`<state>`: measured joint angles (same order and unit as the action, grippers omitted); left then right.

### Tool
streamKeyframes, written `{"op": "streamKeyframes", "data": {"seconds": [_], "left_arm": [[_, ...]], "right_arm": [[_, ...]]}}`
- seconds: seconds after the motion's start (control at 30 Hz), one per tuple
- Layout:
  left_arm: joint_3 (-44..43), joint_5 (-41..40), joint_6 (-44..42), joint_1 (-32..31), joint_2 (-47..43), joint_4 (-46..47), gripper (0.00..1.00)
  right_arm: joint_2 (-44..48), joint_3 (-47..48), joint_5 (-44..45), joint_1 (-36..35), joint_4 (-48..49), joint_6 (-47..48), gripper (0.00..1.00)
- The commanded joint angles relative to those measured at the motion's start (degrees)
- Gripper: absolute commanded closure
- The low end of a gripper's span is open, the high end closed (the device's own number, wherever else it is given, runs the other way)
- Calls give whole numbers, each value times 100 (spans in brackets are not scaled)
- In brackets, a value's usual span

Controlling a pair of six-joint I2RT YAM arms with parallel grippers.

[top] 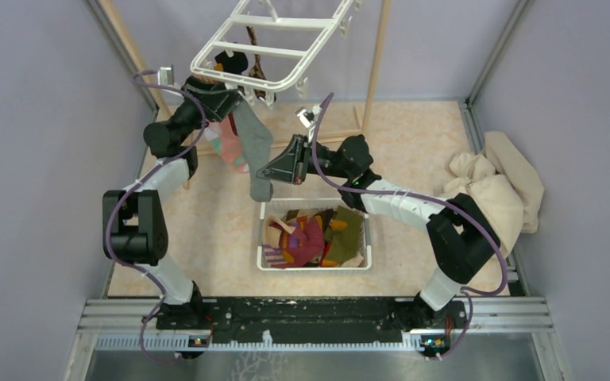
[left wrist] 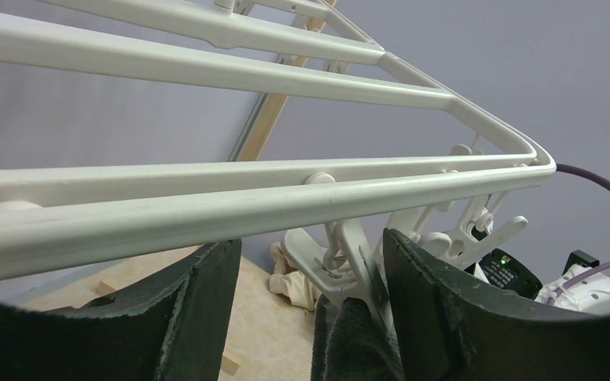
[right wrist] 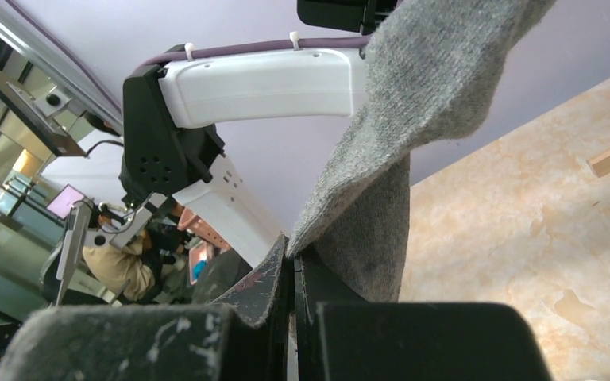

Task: Remove the socks clipped to the hanger
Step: Remove the sock from the hanger.

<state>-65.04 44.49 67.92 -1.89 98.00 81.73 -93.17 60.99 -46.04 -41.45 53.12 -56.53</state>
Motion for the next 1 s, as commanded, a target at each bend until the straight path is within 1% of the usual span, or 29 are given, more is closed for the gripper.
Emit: {"op": "streamKeyframes", "data": {"seconds": [0.0, 0.03, 0.1, 0.23, 0.4, 0.53, 0.77, 0.97], "left_arm": [[-107, -14, 130, -15, -40, 543, 26], [-74, -11, 127, -13, -59, 529, 23], [8, -16, 55, -13, -141, 459, 20], [265, -103, -372, -13, -441, 5, 14], [437, -156, -629, -13, -721, -329, 12], [593, -147, -765, -13, -1036, -558, 11], [887, -113, -1117, -14, -1781, -1171, 11], [1066, -117, -1393, -13, -2372, -1761, 11]], "right_arm": [[106, -28, -120, 32, 270, 136, 100], [112, -35, -124, 32, 280, 137, 100], [165, -104, -69, 45, 272, 166, 100], [273, -223, -52, 99, 282, 173, 100], [442, -435, 51, 219, 343, 145, 100], [667, -676, 189, 435, 629, -75, 100], [1026, -1030, 269, 1022, 1239, -635, 100], [1315, -1181, 235, 1607, 1497, -960, 100]]}}
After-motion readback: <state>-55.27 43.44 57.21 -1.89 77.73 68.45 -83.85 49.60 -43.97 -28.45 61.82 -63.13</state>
